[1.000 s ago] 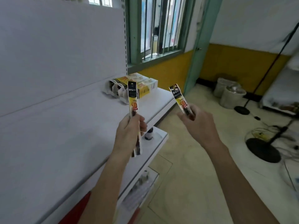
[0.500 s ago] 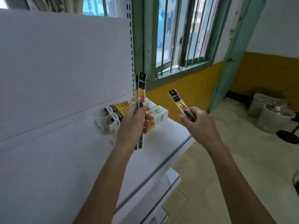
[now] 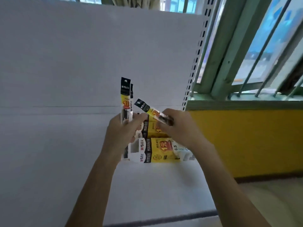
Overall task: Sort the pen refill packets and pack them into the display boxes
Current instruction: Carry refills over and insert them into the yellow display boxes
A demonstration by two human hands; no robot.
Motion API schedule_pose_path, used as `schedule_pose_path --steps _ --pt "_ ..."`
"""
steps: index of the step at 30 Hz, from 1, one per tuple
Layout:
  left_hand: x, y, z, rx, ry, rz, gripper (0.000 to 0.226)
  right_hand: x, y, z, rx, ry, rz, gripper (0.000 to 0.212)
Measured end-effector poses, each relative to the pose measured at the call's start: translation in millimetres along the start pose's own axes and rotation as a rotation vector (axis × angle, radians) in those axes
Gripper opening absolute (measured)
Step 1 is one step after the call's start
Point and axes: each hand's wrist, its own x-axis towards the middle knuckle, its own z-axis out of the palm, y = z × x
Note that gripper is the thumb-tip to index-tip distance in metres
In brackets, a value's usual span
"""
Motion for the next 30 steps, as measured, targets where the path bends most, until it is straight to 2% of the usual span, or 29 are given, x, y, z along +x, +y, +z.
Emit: schedule_pose_path --steps 3,5,7,11,13,19,22,25,27,30 --pt "-13.2 -2.8 8.5 -0.020 0.133 -0.037 0.021 3.6 6.5 5.7 0.035 -0.091 -0.156 0.010" --pt "-20.7 -4.8 10.2 0.003 0.198 -0.066 0.020 2.7 8.0 9.2 0.055 -0.121 -0.247 0.020" --pt "-25.6 -6.1 10.8 0.011 0.243 -0.078 0.018 2.9 7.4 13.1 0.052 -0.149 -0.294 0.013" --pt "-26.8 -4.2 8.3 0.038 0.328 -0.038 0.017 1.3 4.8 13.9 0.081 -0.148 -0.372 0.015" --pt "-26.0 -4.5 6.3 0.016 0.344 -0.024 0.017 1.1 9.0 11.0 0.137 -0.157 -0.359 0.011" --pt "-27.5 -10.6 5.6 -0.005 0.298 -0.035 0.016 -4.4 17.5 10.2 0.211 -0.200 -0.340 0.020" --pt "-29.1 -13.4 2.6 -0.008 0.286 -0.058 0.013 -8.9 19.3 10.4 0.202 -0.209 -0.325 0.014" --pt "-27.1 -21.3 -12.7 0.029 0.332 -0.094 0.021 -6.4 20.9 9.0 0.165 -0.164 -0.246 0.016" --pt "-26.8 -29.8 -21.2 0.073 0.350 -0.142 0.015 -2.3 20.6 8.3 0.062 -0.172 -0.213 0.032" --pt "-29.7 -42.9 -21.7 0.064 0.322 -0.209 0.011 -0.5 13.2 13.3 -0.054 -0.342 -0.223 0.046"
